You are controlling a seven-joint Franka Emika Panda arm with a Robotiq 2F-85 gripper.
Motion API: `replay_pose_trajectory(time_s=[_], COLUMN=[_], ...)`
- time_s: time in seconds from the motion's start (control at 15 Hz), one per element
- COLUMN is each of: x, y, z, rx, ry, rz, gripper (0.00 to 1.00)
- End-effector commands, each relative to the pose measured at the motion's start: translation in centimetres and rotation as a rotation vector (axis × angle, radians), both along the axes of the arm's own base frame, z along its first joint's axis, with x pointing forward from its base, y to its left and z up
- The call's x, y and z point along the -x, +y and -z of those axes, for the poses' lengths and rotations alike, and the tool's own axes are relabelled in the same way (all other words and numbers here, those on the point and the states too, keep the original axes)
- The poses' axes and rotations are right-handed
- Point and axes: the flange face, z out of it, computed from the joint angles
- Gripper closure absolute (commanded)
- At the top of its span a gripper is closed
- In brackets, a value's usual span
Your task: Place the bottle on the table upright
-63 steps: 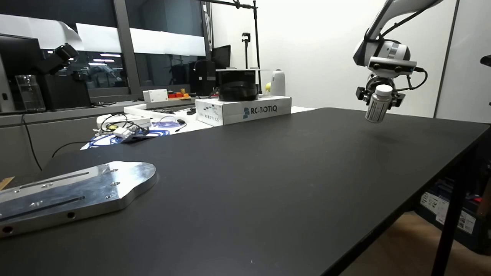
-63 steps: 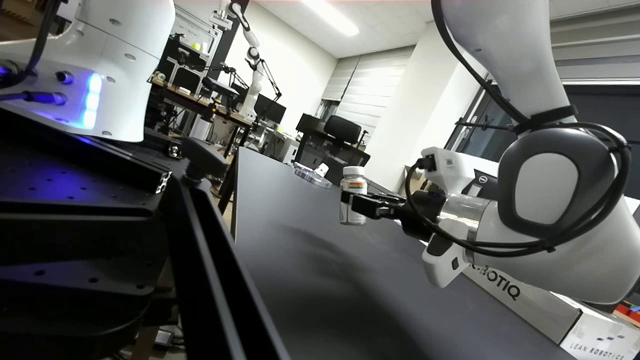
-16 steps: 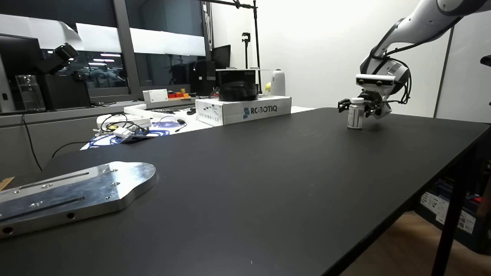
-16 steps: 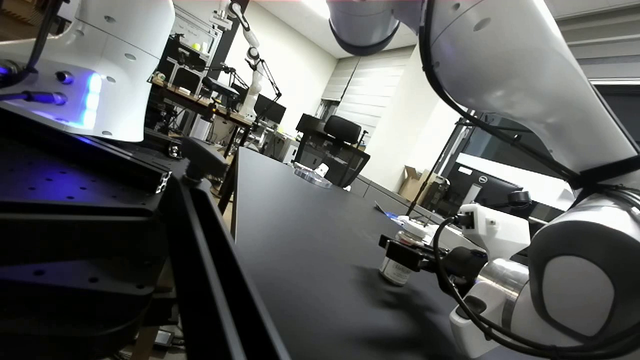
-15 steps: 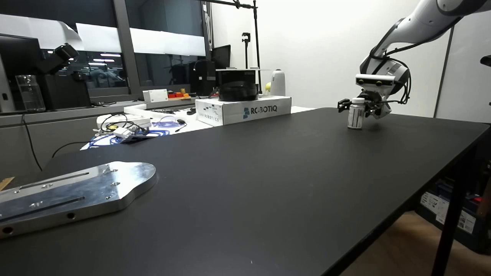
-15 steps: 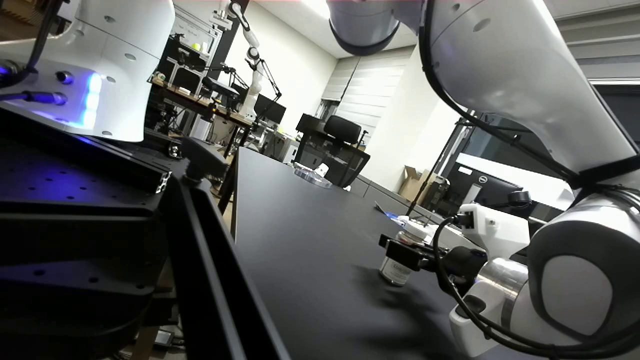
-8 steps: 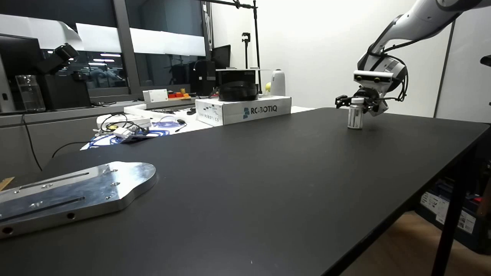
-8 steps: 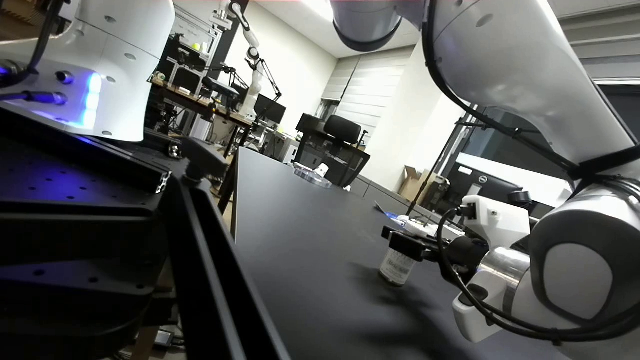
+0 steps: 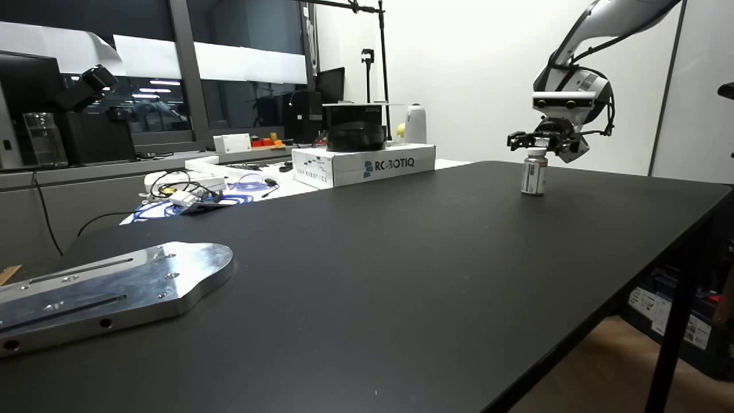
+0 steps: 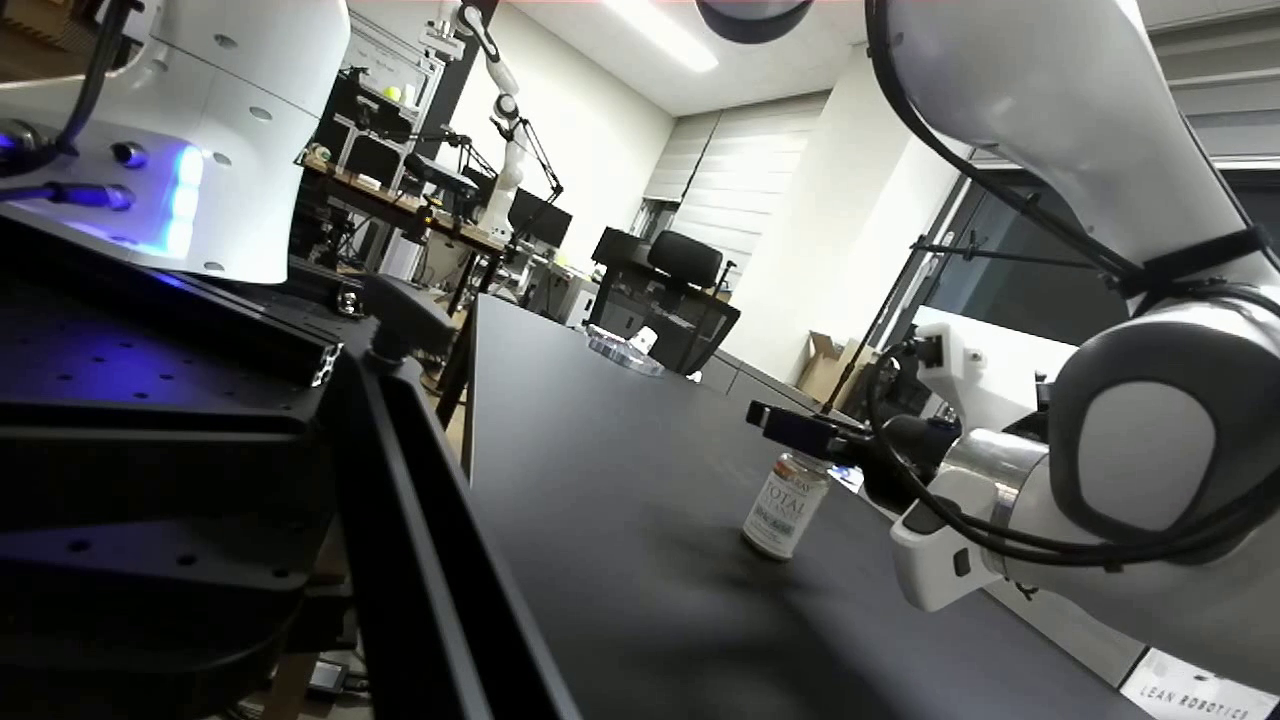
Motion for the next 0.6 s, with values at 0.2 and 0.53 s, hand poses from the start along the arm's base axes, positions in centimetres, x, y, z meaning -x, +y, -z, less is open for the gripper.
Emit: replay_pose_trajectory(time_s=[0.2,0.53], x=[3.9,6.2], y=[3.1,5.3], z=[-4.4,-5.1], rx=[0.037,0.062], ry=[0.010,0.016], rz=[-0.045,-0.097], gripper=[0.00,0.00])
